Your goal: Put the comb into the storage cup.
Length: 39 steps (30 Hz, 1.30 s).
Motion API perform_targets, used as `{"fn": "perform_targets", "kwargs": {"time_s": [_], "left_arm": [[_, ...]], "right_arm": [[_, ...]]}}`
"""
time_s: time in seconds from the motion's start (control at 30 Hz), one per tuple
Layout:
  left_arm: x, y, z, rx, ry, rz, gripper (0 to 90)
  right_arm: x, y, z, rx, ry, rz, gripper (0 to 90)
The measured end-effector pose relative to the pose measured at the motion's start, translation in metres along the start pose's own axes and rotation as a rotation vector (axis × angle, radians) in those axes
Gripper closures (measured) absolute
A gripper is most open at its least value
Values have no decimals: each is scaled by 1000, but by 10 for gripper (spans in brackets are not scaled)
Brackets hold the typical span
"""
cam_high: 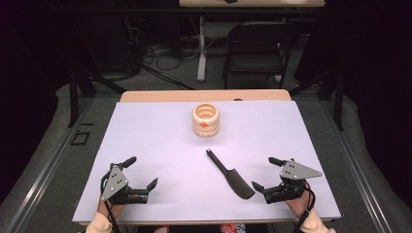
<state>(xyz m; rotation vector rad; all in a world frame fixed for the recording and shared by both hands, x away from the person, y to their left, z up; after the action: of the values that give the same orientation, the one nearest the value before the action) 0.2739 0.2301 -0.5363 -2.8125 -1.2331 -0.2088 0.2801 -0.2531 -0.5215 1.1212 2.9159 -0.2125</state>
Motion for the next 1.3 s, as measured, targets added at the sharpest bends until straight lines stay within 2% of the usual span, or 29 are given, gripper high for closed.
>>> {"fn": "perform_targets", "kwargs": {"time_s": [0.33,0.6,0.77,1.3], "left_arm": [[0,1,0,7,2,-3,8],[0,2,0,4,3,2,11],[0,5,0,9,7,14,10],[0,5,2,18,1,11,7]], "right_arm": [[-2,3,1,13,5,10,0],[-1,9,2,43,6,22,0],[0,18,2,72,-1,38,0],[4,48,-3,114,-12,25,0]]}}
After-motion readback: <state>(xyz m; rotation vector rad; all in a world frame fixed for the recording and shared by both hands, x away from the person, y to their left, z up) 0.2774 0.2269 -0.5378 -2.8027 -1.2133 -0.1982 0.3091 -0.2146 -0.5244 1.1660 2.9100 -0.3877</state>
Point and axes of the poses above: each handheld gripper's, and its own axes: y roughly forward along the jaws, z roughly out of its underside, x roughly to its left, the point moved 1 cm from there along y, roughly forward along the jaws, and after that the axes turned 15 degrees about -x, right-handed, at the moved point
